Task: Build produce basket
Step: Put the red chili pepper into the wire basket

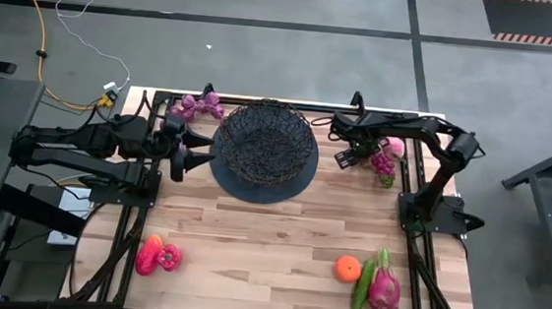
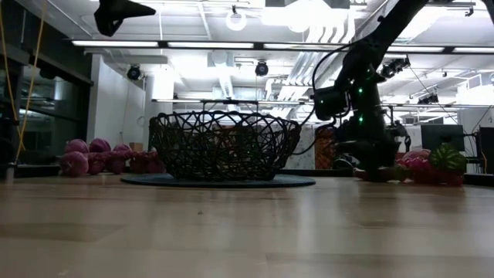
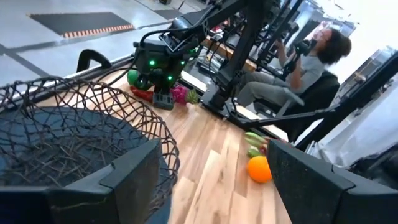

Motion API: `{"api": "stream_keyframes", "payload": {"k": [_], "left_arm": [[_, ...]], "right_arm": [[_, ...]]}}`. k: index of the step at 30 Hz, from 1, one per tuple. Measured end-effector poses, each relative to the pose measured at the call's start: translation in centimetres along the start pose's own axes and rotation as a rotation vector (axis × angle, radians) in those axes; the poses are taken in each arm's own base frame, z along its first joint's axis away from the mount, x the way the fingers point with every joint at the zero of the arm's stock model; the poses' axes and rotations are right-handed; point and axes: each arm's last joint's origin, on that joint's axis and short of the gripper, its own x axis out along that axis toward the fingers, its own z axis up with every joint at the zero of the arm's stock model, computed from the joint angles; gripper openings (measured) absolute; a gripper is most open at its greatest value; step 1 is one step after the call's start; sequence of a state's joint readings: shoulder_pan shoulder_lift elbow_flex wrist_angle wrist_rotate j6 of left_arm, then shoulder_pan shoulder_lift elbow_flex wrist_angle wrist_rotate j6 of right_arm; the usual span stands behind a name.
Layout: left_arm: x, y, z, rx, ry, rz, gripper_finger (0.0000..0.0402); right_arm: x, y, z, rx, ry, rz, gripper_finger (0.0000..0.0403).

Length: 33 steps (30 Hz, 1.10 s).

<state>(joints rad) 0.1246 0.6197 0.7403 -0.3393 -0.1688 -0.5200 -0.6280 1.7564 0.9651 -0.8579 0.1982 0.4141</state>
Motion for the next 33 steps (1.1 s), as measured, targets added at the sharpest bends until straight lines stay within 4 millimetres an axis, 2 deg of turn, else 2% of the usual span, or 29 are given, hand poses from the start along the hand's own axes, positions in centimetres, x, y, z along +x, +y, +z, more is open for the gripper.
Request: {"api": "stream_keyframes", "payload": {"k": [3,6,9,12,14,20,25,29,33], "left_arm": [[0.0,0.0,0.0,-0.019,0.001,0.001,0.0281],[0.0,0.0,0.0,-0.019,0.000,0.001,0.0281],[0.0,0.0,0.0,0.004,0.000,0.001,0.0281],[0.0,0.0,0.0,0.040,-0.006,0.011,0.0281],[0.0,0.1,0.0,0.068,-0.015,0.031,0.0281],[0.0,0.3,0.2,0.112,-0.062,0.127,0.0281],[0.0,0.5,0.5,0.141,-0.113,0.193,0.0281],[-0.1,0.3,1.0,0.256,-0.158,0.213,0.0281],[-0.3,0.4,1.6,0.336,-0.198,0.175,0.0281]], "right_arm": [[0.4,0.1,0.1,-0.017,0.010,-0.011,0.0219],[0.1,0.1,0.0,-0.032,-0.012,-0.006,0.0191],[-0.7,0.0,-0.1,-0.044,-0.051,0.010,0.0135],[-2.6,-0.4,-0.5,-0.041,-0.124,0.035,0.0071],[-3.9,-0.6,-0.9,-0.040,-0.169,0.053,0.0049],[-9.6,-1.1,-3.5,0.008,-0.404,0.184,0.0049],[-14.6,-0.7,-5.1,0.026,-0.705,0.461,0.0062],[-17.8,0.8,-4.9,0.012,-0.939,0.676,0.0063],[-19.7,2.7,-3.4,-0.027,-0.955,0.701,0.0059]]}}
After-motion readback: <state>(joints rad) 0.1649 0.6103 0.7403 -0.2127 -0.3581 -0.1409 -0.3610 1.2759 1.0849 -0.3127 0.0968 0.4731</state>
